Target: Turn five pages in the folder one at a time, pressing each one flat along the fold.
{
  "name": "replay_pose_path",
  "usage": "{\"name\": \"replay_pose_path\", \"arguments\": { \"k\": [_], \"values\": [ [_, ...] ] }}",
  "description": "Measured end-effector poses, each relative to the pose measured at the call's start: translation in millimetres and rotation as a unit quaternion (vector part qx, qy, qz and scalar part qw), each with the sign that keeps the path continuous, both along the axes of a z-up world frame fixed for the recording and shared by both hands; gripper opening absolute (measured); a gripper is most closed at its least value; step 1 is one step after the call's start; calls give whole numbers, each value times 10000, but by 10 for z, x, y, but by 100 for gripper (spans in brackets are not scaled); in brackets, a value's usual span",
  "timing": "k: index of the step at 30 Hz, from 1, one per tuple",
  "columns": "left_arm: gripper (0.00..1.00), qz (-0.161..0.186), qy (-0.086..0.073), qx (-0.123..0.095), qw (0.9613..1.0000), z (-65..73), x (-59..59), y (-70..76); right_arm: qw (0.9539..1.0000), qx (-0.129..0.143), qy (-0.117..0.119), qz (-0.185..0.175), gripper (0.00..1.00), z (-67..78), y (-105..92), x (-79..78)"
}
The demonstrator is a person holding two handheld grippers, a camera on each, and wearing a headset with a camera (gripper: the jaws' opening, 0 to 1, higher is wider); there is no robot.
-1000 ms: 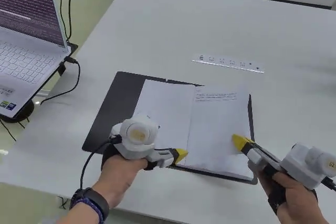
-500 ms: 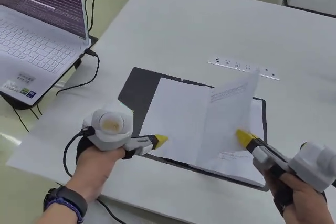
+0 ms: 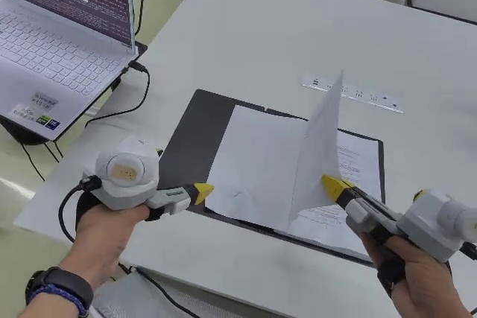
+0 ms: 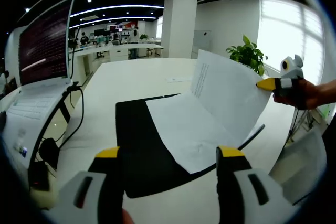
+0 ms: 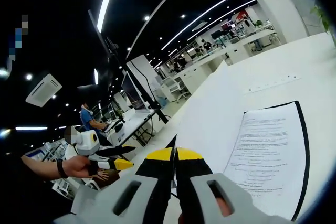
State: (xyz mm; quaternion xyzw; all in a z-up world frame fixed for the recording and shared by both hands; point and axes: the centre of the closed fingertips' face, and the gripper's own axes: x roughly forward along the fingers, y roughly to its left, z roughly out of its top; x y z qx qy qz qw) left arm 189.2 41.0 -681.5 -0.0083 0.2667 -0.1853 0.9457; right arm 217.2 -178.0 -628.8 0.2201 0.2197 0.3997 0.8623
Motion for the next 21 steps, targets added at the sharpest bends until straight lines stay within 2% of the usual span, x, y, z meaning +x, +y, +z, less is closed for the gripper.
{"name": "replay_pose_path", "arguments": {
  "k": [12,18,21],
  "values": [
    [74,40,-17,53,10000,13,-104,197,9997,21,40,239,0,-43,292,4],
    [74,117,-63,39,9999,46,-156,316,9992,11,80,390,0,-89,528,-14],
    [74,133,-30,74,9999,25,-191,367,9989,47,142,450,0,-151,638,-6]
  ]
}}
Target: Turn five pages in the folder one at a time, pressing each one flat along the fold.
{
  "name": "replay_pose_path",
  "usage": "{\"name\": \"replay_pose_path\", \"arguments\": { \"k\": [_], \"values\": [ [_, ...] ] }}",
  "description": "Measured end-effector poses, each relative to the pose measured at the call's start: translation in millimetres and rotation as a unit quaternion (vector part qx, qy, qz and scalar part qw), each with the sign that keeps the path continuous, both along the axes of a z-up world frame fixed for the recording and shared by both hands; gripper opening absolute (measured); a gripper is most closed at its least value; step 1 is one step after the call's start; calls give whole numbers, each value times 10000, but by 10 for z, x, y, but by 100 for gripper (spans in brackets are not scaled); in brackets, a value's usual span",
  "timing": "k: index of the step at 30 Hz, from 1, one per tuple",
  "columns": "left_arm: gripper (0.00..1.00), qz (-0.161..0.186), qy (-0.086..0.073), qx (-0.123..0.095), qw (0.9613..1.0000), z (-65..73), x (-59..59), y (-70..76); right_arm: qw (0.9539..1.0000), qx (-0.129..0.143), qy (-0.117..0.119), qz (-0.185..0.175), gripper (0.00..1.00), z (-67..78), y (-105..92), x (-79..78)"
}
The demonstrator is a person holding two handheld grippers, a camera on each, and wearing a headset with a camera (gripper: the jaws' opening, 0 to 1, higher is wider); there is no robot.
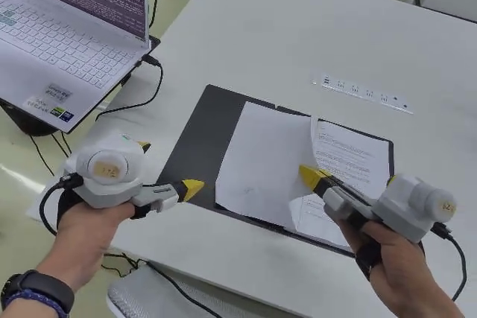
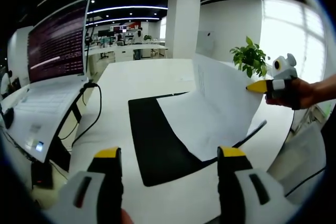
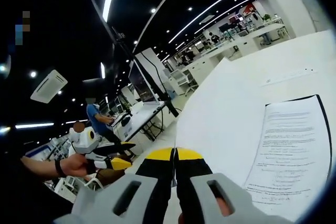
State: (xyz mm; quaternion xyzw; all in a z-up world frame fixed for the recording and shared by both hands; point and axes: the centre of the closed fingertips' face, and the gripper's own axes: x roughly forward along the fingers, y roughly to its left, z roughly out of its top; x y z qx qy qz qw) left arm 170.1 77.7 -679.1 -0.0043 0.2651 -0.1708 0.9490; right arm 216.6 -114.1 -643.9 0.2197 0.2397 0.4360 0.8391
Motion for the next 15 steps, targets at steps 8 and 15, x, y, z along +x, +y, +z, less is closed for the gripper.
{"name": "replay_pose_path", "arguments": {
  "k": [8,15],
  "values": [
    [74,0,11,4,10000,10,-11,45,9996,38,175,209,0,-183,318,9],
    [74,24,-23,-35,10000,60,-6,52,9982,-81,442,388,0,-483,573,-12]
  ]
}}
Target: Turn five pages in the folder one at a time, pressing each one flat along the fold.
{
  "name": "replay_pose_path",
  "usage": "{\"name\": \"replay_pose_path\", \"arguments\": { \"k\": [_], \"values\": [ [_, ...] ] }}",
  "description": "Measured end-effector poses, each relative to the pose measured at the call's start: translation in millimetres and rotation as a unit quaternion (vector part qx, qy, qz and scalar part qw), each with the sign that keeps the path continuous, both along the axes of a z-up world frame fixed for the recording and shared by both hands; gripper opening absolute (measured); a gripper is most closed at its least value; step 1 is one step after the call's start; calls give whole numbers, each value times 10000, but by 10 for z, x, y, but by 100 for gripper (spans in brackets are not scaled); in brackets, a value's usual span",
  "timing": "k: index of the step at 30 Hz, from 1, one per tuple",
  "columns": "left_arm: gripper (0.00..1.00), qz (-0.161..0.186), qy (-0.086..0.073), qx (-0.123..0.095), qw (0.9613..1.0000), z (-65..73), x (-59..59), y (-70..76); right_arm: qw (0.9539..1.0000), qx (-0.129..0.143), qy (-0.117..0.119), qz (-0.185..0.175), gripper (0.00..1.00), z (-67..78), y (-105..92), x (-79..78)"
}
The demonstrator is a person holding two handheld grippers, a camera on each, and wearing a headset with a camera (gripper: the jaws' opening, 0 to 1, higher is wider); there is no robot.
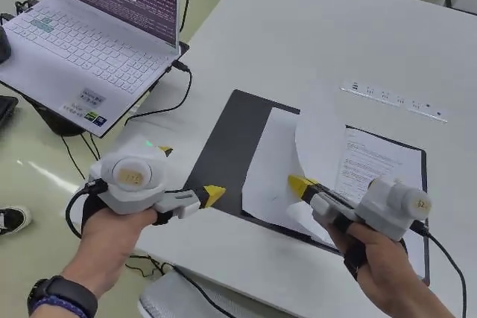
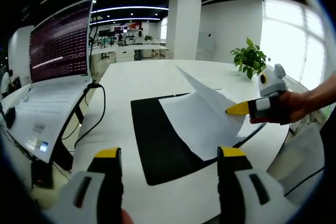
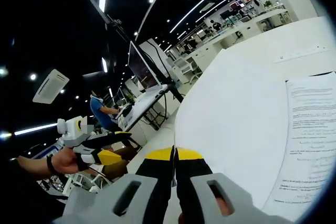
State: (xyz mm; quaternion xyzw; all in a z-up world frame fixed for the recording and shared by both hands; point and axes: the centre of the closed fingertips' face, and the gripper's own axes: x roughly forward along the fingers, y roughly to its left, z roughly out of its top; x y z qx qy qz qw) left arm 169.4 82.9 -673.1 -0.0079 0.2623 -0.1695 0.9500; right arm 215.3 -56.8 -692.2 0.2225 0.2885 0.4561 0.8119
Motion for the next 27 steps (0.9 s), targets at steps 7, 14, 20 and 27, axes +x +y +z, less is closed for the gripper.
{"name": "replay_pose_path", "arguments": {
  "k": [7,14,20,27],
  "values": [
    [74,-13,25,18,10000,7,-30,21,9993,-140,337,56,0,-296,158,28],
    [73,23,44,18,10000,11,-43,53,9980,-289,566,64,0,-506,326,48],
    [73,42,64,-4,10000,5,-44,61,9956,-402,844,-37,0,-738,356,96],
    [73,91,34,-63,9999,3,-57,75,9911,-674,1144,-89,2,-1015,354,29]
  ]
}}
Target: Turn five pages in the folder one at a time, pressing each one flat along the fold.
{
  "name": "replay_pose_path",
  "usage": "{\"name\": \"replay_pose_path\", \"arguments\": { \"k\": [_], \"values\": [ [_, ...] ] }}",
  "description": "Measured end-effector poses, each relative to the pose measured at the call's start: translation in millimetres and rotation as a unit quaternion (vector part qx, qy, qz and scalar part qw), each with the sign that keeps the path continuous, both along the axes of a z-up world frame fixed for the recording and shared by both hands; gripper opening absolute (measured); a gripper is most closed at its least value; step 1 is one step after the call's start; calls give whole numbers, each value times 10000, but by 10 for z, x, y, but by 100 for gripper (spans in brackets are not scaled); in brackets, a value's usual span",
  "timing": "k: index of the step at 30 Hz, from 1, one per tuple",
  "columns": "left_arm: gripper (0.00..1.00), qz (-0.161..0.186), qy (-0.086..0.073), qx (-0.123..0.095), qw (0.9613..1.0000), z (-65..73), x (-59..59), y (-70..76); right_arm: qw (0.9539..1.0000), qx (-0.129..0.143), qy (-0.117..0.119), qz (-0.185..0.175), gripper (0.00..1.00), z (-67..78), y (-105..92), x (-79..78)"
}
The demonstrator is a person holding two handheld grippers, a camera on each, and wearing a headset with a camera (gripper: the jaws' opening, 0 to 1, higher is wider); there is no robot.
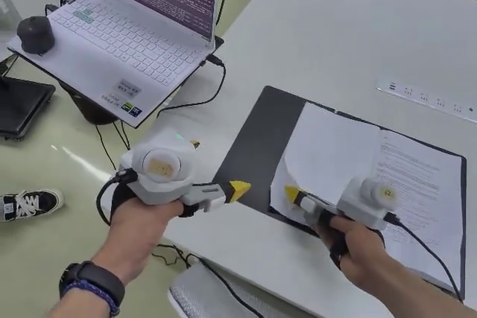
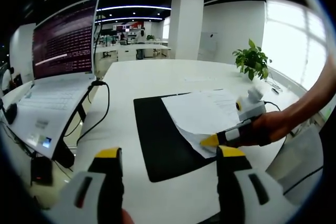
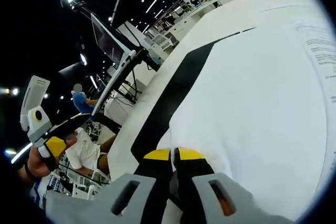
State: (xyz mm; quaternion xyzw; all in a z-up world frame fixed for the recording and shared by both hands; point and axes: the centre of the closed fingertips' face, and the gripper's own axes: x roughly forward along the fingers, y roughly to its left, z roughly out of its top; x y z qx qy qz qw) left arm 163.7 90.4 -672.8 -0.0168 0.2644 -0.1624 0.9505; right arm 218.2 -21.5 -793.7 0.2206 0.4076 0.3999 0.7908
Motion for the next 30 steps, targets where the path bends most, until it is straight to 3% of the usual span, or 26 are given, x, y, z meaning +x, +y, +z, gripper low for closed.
{"name": "replay_pose_path", "arguments": {
  "k": [4,7,10,14,18,21,23,27,29,30],
  "values": [
    [73,-56,77,-34,9999,-73,-28,-38,9999,141,-5,-96,5,37,19,-5],
    [72,-110,143,-62,9998,-122,-22,-63,9994,334,-91,-39,16,118,69,-58],
    [71,-135,166,-186,9996,-156,54,-92,9987,491,-117,39,26,176,107,-119],
    [67,-249,220,-276,9991,-201,174,-175,9980,626,33,47,30,183,96,-208],
    [52,-502,168,-426,9977,-211,309,-316,9979,634,17,136,33,236,50,-301],
    [46,-817,211,-269,9961,-259,362,-445,9975,565,-196,373,40,301,-18,-369],
    [43,-988,247,-254,9945,-285,400,-544,9973,571,-196,420,39,333,-108,-411],
    [35,-1230,261,-252,9917,-325,472,-710,9973,609,-377,170,38,457,-349,-374],
    [33,-1409,279,-169,9895,-377,511,-804,9974,590,-413,90,40,483,-452,-373],
    [32,-1471,295,6,9887,-428,535,-824,9973,577,-457,63,40,507,-520,-370]
  ]
}}
